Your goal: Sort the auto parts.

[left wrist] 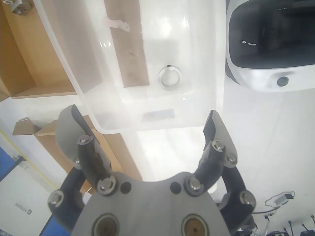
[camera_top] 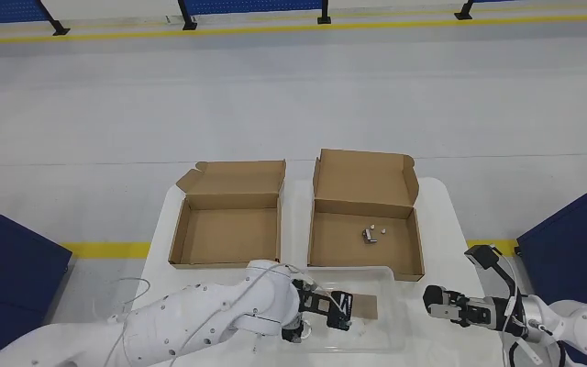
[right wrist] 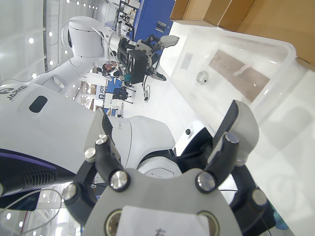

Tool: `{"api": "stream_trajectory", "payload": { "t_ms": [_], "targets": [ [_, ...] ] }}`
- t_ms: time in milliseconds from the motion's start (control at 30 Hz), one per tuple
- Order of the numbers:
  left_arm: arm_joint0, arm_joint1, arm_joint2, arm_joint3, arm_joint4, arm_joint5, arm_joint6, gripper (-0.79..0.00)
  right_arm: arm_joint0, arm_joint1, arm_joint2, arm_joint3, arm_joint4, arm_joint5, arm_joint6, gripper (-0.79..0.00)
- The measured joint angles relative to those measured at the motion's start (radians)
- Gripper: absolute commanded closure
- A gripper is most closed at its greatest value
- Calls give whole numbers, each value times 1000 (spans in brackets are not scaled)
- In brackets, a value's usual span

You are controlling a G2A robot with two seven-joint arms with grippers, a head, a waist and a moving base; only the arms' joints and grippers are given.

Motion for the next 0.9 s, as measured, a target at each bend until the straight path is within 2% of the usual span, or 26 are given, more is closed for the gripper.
{"api": "stream_trajectory", "payload": {
  "t_ms": [67, 300, 367, 500, 600, 900],
  "targets": [
    [-16, -9, 13, 11, -20, 11, -10, -785, 0, 0, 0, 0, 0, 0, 0, -785],
    [-14, -8, 13, 11, -17, 11, -9, -785, 0, 0, 0, 0, 0, 0, 0, -785],
    [-4, -9, 15, 4, 8, 36, -16, -785, 0, 0, 0, 0, 0, 0, 0, -785],
    [2, -27, 30, -9, 60, 54, -30, -785, 0, 0, 0, 0, 0, 0, 0, -785],
    [-2, -57, 47, 27, 81, 46, -20, -785, 0, 0, 0, 0, 0, 0, 0, -785],
    [8, -173, 56, 207, 119, 6, -6, -785, 0, 0, 0, 0, 0, 0, 0, -785]
  ]
}}
